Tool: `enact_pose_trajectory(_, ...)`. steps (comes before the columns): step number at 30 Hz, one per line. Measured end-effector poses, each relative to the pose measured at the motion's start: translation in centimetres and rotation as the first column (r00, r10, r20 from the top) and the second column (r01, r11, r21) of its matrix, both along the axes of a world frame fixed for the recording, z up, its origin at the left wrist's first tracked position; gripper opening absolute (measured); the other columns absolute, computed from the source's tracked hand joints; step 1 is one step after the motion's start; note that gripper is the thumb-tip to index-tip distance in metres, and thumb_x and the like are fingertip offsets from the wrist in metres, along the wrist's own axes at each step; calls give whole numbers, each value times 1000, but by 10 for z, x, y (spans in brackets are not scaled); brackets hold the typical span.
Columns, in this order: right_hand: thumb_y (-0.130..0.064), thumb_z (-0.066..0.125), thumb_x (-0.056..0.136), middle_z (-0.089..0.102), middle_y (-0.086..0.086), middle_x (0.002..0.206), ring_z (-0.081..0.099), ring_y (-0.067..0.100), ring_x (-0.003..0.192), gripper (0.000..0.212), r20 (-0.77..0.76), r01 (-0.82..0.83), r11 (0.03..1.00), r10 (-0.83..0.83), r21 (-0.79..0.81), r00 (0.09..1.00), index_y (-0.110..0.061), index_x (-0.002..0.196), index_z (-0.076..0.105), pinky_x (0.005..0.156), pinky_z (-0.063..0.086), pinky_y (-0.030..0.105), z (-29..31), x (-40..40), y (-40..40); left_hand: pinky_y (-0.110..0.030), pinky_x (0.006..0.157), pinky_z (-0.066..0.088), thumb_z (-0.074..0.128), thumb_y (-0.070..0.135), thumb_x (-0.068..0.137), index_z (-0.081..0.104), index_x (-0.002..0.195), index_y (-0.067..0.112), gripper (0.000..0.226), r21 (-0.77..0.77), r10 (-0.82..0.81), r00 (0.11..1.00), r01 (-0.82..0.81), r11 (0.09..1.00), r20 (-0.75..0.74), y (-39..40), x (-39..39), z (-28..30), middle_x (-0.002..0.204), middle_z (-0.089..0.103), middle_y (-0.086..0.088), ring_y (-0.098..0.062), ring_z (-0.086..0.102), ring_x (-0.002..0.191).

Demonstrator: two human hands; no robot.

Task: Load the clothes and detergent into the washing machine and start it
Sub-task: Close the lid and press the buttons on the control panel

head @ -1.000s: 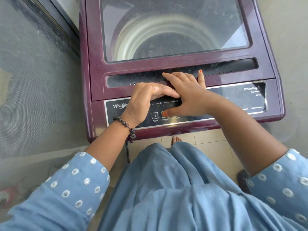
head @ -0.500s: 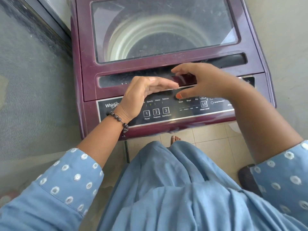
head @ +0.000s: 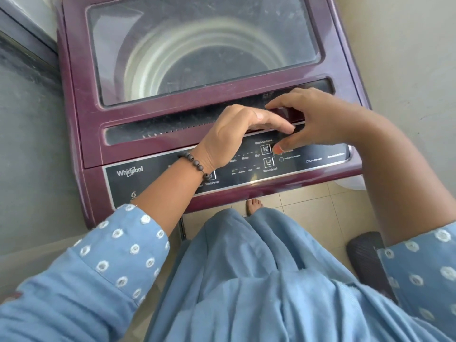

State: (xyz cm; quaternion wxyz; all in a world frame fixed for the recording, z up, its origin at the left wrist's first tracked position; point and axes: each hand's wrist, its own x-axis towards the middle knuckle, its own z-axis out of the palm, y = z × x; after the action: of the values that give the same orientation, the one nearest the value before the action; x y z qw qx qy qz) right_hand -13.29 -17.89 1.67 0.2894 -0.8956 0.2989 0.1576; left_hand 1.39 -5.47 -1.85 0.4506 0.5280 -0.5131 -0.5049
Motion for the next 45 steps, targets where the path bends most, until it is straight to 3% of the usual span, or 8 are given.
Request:
enact_pose_trajectory(6, -63, 74, 59, 46, -5, 126, 35, 21, 121, 95, 6, -41, 999, 41, -30, 999, -37, 142, 37, 109, 16, 39, -4, -4, 2, -29, 100, 46, 19, 1, 92, 67, 111, -7, 52, 26, 9, 992, -5, 1000, -126, -5, -12, -4, 111, 70, -20, -22, 65, 113)
enact_pose_trajectory(10, -66, 69, 59, 38, -12, 111, 29, 13, 106, 90, 35, -53, 997, 55, -60, 998, -39, 139, 40, 103, 16, 37, -10, -1, 5, -26, 96, 47, 21, 6, 88, 68, 109, -2, 52, 62, 43, 983, -33, 998, -178, -7, -14, -2, 106, 71, -18, -20, 67, 109)
enact_pose_trajectory(15, -60, 72, 68, 44, -9, 116, 37, 20, 117, 81, 56, -65, 997, 68, -50, 996, -38, 139, 40, 111, 18, 51, -17, 1, 6, -25, 96, 47, 21, 6, 87, 68, 107, 0, 52, 72, 58, 982, -46, 996, -180, -7, -13, -3, 105, 71, -16, -19, 67, 108)
enact_pose_trajectory(23, -69, 60, 65, 45, -10, 113, 39, 23, 119, 80, 37, -64, 998, 64, -8, 997, -40, 137, 40, 112, 18, 54, -20, 5, 6, -27, 95, 48, 22, 6, 85, 68, 106, 1, 51, 73, 86, 974, -73, 995, -209, -8, -14, -2, 102, 72, -13, -20, 68, 105)
enact_pose_trajectory(29, -60, 66, 72, 40, -11, 109, 38, 22, 119, 73, 26, -51, 998, 52, -36, 998, -40, 137, 40, 113, 13, 55, -16, 9, 10, -26, 93, 49, 23, 5, 85, 71, 100, 6, 50, 61, 97, 967, -85, 995, -236, -6, -11, -2, 96, 76, -3, -19, 68, 103)
enact_pose_trajectory(41, -56, 68, 76, 38, -13, 110, 38, 21, 123, 70, -19, -47, 998, 46, -42, 999, -42, 138, 37, 113, 7, 56, -11, 15, 18, -26, 92, 49, 24, 8, 84, 71, 97, 2, 49, 73, 108, 961, -93, 993, -255, -2, -6, -3, 93, 75, -5, -19, 69, 100)
enact_pose_trajectory(45, -55, 68, 77, 44, -10, 119, 37, 22, 126, 73, -42, -44, 997, 42, -58, 998, -42, 140, 34, 114, 7, 56, -10, 16, 21, -27, 92, 49, 25, 8, 85, 72, 94, 5, 48, 68, 101, 962, -86, 994, -253, -1, -5, -6, 92, 75, -3, -19, 69, 100)
